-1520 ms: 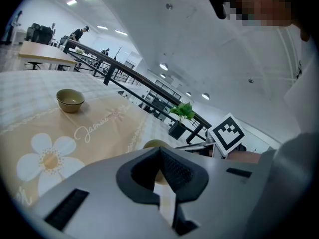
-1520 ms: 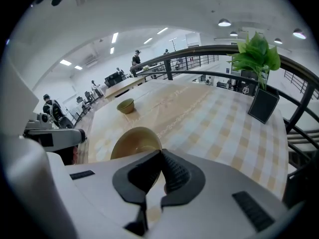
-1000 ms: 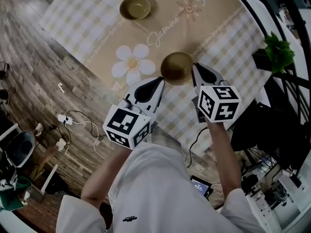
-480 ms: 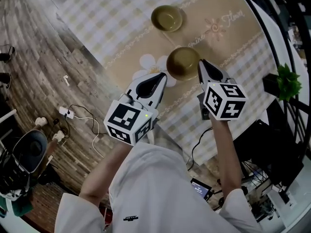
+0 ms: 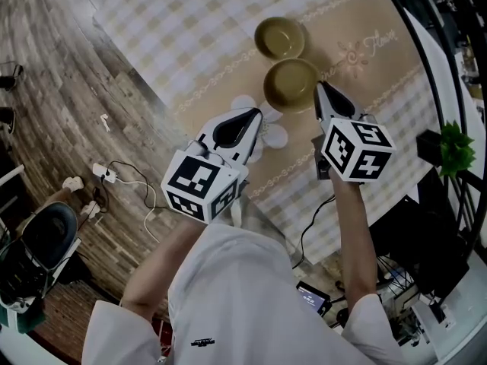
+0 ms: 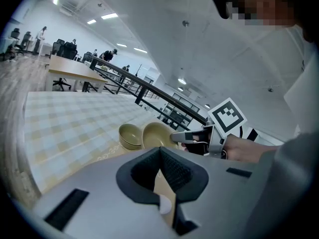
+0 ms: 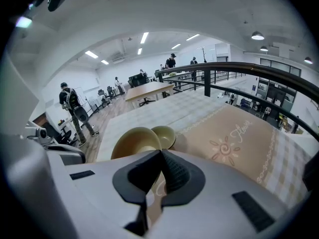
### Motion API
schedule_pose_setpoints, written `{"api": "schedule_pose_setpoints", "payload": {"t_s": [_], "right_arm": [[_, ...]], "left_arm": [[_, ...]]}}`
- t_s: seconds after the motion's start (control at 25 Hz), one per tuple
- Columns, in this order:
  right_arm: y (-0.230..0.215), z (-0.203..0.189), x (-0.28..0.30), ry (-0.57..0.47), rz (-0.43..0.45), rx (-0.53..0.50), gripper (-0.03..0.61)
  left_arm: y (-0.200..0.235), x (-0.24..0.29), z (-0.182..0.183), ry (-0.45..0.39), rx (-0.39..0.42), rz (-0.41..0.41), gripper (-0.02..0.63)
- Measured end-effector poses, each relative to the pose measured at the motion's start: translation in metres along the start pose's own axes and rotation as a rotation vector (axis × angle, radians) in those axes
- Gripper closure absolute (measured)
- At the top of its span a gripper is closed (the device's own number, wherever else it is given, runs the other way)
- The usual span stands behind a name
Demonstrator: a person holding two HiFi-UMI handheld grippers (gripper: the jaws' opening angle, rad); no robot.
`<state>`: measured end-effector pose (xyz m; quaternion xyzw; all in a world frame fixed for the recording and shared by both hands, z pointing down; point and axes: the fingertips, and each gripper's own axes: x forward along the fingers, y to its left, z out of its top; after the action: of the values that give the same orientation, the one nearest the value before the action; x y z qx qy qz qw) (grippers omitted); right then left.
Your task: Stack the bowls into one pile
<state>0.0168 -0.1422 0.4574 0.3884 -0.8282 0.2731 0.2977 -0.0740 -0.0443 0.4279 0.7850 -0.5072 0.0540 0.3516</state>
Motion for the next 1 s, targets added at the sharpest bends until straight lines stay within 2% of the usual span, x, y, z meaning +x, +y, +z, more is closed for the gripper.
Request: {"api": "schedule_pose_setpoints", "payload": {"t_s": [0.64, 1.0], "right_arm": [[-0.002, 0.042, 0.062, -0.029, -0.033, -0.004, 0.54], [-0.011, 0.044, 0.093, -0.036, -0.075, 0.003, 0.54]], "left_arm": [[0.05, 0.025, 0.022, -0.007, -0.009, 0.024, 0.597], [0.069, 0.039, 0.018, -0.002, -0.034, 0.037, 0.597]]}}
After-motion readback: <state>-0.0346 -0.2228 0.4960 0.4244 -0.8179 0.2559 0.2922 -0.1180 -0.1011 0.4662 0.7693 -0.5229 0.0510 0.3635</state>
